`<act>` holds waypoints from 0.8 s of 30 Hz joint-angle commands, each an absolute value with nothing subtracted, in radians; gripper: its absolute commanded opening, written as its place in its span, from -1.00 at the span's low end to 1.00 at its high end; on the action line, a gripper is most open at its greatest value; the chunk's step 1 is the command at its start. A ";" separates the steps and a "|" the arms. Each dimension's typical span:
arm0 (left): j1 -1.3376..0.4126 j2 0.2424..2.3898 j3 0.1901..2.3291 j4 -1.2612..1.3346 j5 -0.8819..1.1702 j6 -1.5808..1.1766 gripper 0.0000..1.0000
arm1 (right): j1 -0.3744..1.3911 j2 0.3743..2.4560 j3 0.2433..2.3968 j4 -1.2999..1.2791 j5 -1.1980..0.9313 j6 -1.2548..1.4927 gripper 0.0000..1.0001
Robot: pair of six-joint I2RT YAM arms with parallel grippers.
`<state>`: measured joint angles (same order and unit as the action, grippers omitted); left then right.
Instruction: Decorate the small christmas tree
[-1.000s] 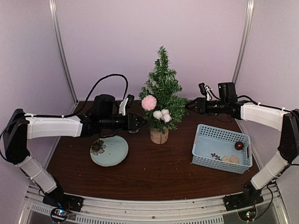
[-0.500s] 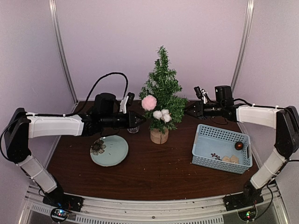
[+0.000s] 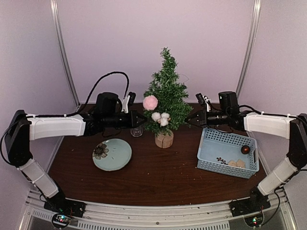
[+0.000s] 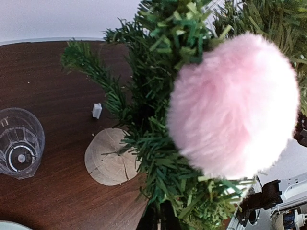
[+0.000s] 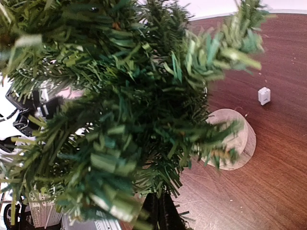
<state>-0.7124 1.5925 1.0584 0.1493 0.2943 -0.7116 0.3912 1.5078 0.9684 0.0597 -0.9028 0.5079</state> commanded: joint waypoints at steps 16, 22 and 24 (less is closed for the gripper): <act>-0.605 1.683 1.228 0.053 0.376 -0.565 -1.00 | 0.583 1.385 0.820 0.275 -0.603 0.725 -1.00; -0.584 1.714 1.267 0.052 0.399 -0.552 -1.00 | 0.651 1.371 0.781 0.345 -0.487 0.770 -1.00; -0.579 1.728 1.284 0.049 0.410 -0.549 -1.00 | 0.674 1.376 0.784 0.349 -0.468 0.770 -1.00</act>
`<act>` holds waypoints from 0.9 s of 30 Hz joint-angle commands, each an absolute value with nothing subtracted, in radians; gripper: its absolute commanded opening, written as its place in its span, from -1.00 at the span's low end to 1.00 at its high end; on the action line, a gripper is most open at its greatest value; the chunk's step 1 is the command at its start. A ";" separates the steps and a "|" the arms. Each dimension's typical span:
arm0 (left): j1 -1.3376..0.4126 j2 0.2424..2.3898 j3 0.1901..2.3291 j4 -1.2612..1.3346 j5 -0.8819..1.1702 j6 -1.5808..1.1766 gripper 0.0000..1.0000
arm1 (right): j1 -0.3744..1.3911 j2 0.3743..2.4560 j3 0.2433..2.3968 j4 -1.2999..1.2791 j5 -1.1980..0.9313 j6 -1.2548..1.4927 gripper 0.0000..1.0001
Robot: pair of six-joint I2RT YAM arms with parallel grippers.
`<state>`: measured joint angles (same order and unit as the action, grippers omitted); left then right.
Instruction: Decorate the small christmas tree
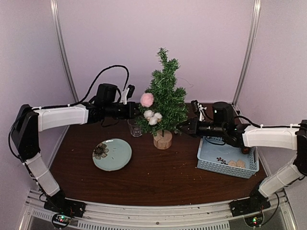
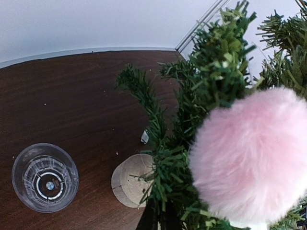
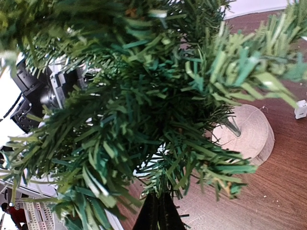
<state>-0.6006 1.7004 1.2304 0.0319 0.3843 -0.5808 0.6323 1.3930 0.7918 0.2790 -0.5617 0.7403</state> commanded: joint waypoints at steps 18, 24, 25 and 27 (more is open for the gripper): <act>-0.552 1.743 1.335 0.006 0.440 -0.525 -0.75 | 0.776 1.324 0.797 0.295 -0.334 0.712 -0.54; -0.532 1.695 1.313 -0.045 0.435 -0.517 -0.41 | 0.775 1.251 0.793 0.183 -0.290 0.671 -0.15; -0.528 1.684 1.307 -0.052 0.437 -0.517 -0.34 | 0.775 1.234 0.790 0.162 -0.281 0.664 -0.07; -0.518 1.665 1.294 -0.066 0.436 -0.514 -0.22 | 0.775 1.197 0.783 0.117 -0.265 0.645 0.08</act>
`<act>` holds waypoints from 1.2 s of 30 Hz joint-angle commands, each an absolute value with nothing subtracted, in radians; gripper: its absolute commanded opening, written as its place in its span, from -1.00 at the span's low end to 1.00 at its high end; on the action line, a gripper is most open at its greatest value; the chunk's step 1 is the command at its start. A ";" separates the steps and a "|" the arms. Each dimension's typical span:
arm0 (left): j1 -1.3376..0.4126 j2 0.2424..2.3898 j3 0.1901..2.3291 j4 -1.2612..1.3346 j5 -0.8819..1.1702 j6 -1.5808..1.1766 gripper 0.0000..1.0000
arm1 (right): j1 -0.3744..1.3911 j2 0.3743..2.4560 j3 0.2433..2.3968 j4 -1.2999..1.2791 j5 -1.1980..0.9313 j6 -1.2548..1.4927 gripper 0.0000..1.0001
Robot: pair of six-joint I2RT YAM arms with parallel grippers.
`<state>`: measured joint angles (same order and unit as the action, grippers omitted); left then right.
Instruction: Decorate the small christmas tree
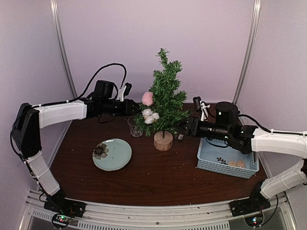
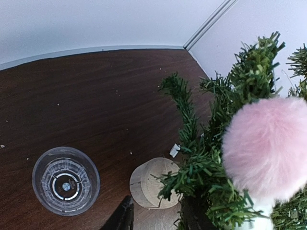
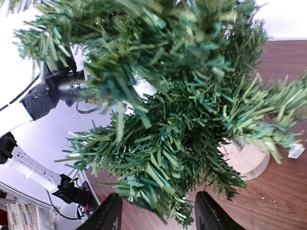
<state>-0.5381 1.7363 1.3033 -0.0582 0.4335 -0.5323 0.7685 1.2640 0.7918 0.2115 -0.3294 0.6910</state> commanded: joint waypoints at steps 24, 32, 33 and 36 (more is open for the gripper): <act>-0.477 1.281 1.115 -0.331 0.192 -0.475 0.95 | 0.184 0.950 1.132 -1.012 -0.217 0.288 0.44; -0.477 1.363 1.167 -0.314 0.246 -0.441 0.96 | 0.051 1.165 1.178 -1.156 -0.093 0.196 0.32; -0.477 1.375 1.176 -0.316 0.254 -0.440 0.95 | 0.051 1.191 1.178 -1.168 -0.081 0.189 0.31; -0.477 1.393 1.183 -0.314 0.275 -0.441 0.95 | 0.038 1.235 1.157 -1.154 -0.007 0.181 0.32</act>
